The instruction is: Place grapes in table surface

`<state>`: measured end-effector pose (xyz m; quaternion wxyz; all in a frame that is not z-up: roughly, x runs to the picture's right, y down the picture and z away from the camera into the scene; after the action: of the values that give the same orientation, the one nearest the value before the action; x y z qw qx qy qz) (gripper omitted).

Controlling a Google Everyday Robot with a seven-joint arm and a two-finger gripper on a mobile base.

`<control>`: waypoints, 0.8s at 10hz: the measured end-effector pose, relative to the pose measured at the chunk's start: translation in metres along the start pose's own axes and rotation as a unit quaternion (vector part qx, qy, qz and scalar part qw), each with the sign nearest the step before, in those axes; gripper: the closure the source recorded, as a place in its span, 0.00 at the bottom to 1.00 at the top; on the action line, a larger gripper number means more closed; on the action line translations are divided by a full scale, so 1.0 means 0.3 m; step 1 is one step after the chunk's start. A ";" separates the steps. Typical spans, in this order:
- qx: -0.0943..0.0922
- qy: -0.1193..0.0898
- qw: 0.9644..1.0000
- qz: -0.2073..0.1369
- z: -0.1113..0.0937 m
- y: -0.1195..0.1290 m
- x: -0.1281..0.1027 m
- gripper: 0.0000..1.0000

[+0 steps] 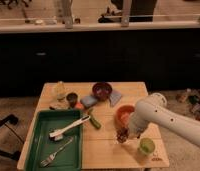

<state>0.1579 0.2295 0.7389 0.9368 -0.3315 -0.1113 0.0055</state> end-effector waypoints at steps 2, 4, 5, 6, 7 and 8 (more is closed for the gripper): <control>-0.002 0.000 1.000 0.003 0.005 0.003 0.000 1.00; -0.009 -0.008 1.000 0.006 0.025 0.005 -0.014 1.00; -0.012 -0.013 1.000 0.007 0.031 0.006 -0.018 1.00; -0.015 -0.019 1.000 0.007 0.042 0.009 -0.023 1.00; -0.019 -0.025 0.999 0.007 0.054 0.012 -0.032 1.00; -0.021 -0.031 0.999 0.007 0.064 0.012 -0.042 1.00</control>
<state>0.1419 0.2432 0.7484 0.9259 -0.3513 -0.1378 0.0196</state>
